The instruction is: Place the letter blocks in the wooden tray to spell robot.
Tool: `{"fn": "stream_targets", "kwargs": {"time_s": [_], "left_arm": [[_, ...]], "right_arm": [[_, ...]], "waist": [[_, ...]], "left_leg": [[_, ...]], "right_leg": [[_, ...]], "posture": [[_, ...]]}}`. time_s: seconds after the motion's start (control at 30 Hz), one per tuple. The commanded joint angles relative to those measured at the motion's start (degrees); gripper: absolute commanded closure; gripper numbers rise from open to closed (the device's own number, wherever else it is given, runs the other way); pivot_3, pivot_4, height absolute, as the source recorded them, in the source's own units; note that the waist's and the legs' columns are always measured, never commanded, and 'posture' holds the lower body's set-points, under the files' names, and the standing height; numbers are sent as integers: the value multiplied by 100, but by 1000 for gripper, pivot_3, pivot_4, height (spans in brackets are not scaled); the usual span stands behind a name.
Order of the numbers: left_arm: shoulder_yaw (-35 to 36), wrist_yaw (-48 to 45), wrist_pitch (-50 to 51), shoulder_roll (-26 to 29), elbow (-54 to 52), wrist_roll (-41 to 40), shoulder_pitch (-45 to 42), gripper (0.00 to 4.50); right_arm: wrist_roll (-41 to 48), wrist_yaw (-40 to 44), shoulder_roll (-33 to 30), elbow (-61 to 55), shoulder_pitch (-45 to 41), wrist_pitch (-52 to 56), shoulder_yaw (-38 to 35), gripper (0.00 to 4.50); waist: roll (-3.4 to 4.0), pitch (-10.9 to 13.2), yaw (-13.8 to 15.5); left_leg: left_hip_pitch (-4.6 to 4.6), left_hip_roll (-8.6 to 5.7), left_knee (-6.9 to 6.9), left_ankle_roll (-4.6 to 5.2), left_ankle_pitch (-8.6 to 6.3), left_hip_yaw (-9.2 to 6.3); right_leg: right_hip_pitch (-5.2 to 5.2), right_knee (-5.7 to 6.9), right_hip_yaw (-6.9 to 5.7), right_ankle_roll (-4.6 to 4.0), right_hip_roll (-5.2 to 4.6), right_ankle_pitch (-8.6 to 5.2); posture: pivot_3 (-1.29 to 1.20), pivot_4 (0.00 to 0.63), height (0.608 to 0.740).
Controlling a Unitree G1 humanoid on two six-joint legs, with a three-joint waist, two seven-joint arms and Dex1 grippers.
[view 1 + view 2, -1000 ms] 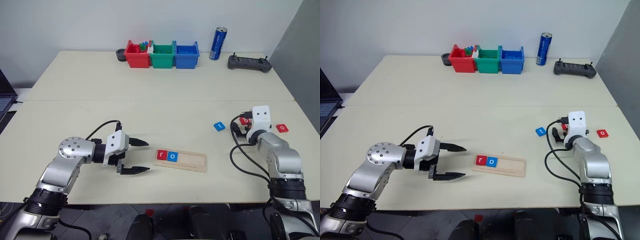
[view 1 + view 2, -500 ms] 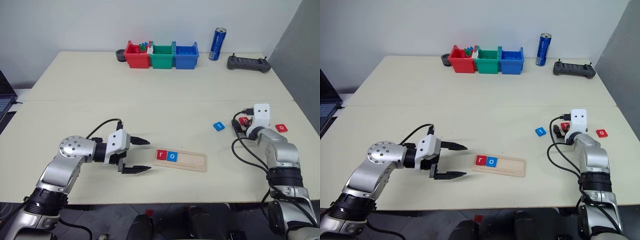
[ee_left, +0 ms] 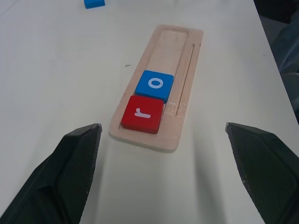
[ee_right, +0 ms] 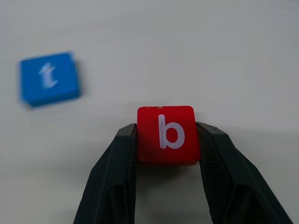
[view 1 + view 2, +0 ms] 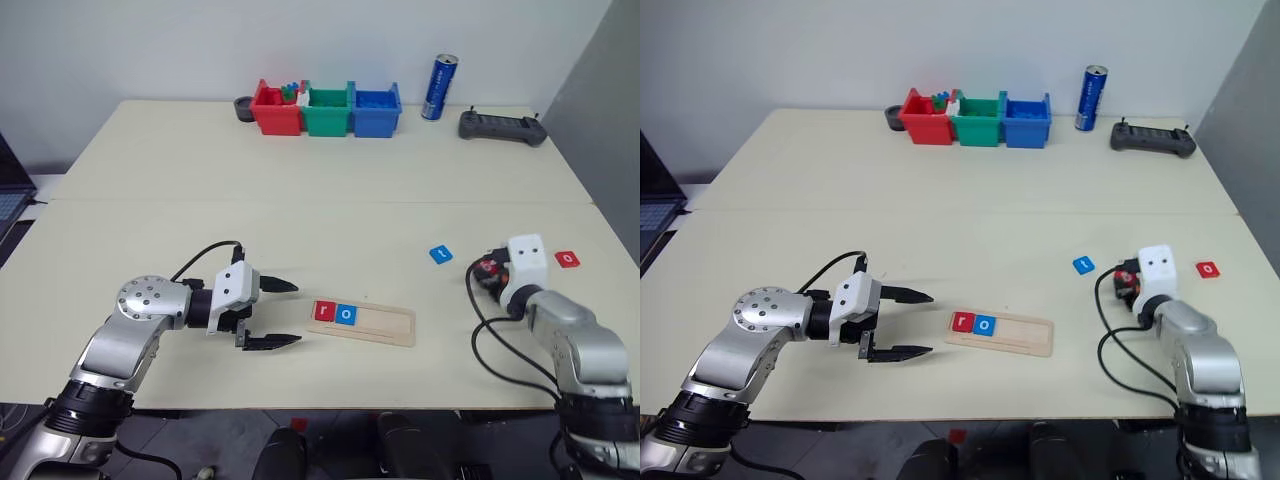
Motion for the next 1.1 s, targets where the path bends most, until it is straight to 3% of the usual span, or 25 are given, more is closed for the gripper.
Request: {"fn": "stream_targets", "kwargs": {"time_s": [0.03,0.2,0.5,0.6,0.8,1.0,1.1], "left_arm": [[95,33,-118,-8,-123,-35,22,0],[19,62,-176,-139,8,18,-56,0],[-39,-12,-201,-181,87,7,-171,0],[-21,-8,-199,-158,47,6,-117,0],[21,36,-172,-116,3,15,-58,0],[24,71,-172,-98,22,34,-68,0],[7,106,-165,-105,-34,30,-32,0]], "right_arm": [[318,-382,612,-1682,761,890,85,3054],[175,-1037,1557,-2709,1477,1335,488,3054],[-177,-1750,2454,-2447,1712,896,289,3054],[-150,-1752,2541,-2455,1650,725,290,1985],[131,-1375,2289,-2734,1215,431,114,7],[892,-287,1397,-2666,860,534,-274,7],[870,639,350,-2154,809,-126,-400,7]], "waist": [[1,-1,-31],[2,0,-46],[-1,-2,-33],[-2,-3,-31],[3,0,-32],[4,1,-33],[4,1,-31]], "left_leg": [[1,4,-1,0,0,-1],[8,6,5,-1,1,6],[9,6,9,-4,2,9],[9,5,9,-3,2,9],[7,5,9,-3,2,9],[7,5,6,-3,2,8],[5,4,7,-2,1,9]], "right_leg": [[0,2,0,0,2,-1],[1,4,6,27,6,-19],[4,0,8,32,5,-18],[4,-1,8,32,4,-18],[3,0,8,32,3,-18],[2,-1,6,31,5,-19],[2,-3,7,30,4,-19]], "posture": [[0,150,740],[0,150,740],[0,150,740],[0,150,740],[0,150,740],[0,150,740],[0,150,740]]}}
